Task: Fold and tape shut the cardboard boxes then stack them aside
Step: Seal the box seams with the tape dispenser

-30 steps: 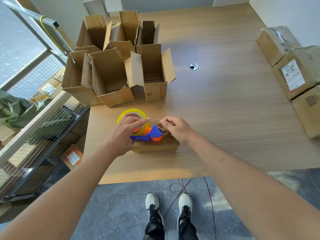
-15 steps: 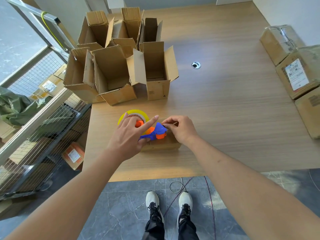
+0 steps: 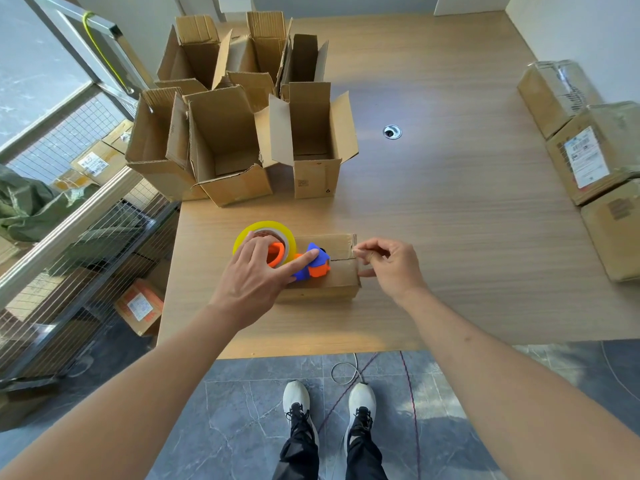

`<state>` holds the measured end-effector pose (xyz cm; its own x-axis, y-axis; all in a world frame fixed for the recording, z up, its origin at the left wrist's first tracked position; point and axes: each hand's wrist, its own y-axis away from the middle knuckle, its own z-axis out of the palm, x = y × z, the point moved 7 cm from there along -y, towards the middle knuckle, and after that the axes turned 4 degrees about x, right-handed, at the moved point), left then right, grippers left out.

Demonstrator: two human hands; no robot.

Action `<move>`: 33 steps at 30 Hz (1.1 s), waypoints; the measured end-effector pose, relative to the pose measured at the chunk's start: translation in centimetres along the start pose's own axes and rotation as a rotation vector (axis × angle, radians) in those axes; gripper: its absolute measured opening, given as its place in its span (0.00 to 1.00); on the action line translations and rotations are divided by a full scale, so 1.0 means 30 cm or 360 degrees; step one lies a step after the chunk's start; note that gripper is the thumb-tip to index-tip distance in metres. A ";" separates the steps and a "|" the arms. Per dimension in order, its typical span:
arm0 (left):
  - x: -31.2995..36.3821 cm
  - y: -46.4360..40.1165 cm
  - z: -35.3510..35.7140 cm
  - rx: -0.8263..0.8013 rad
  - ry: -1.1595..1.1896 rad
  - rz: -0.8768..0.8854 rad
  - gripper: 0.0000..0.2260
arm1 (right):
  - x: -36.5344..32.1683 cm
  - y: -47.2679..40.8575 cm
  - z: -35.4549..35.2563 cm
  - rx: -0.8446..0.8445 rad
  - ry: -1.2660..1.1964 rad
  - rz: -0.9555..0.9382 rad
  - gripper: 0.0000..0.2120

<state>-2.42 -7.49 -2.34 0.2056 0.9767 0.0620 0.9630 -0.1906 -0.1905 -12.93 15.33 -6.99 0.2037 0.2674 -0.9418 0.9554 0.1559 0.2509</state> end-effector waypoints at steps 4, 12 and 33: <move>-0.005 0.004 -0.002 -0.0046 0.0017 0.0021 0.24 | 0.046 0.036 -0.106 0.0109 -0.0105 0.0109 0.06; 0.005 -0.008 -0.018 -0.0105 0.0038 0.0016 0.24 | 0.097 0.038 -0.127 0.0047 -0.0219 0.0414 0.05; -0.006 -0.010 0.020 -0.0015 0.0074 -0.0001 0.25 | 0.299 -0.012 0.075 0.0427 -0.0137 0.0572 0.04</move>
<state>-2.86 -7.53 -2.89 0.2125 0.9712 0.1074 0.9647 -0.1910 -0.1813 -10.97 15.54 -16.02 0.5385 0.1776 -0.8237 0.8402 -0.1870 0.5090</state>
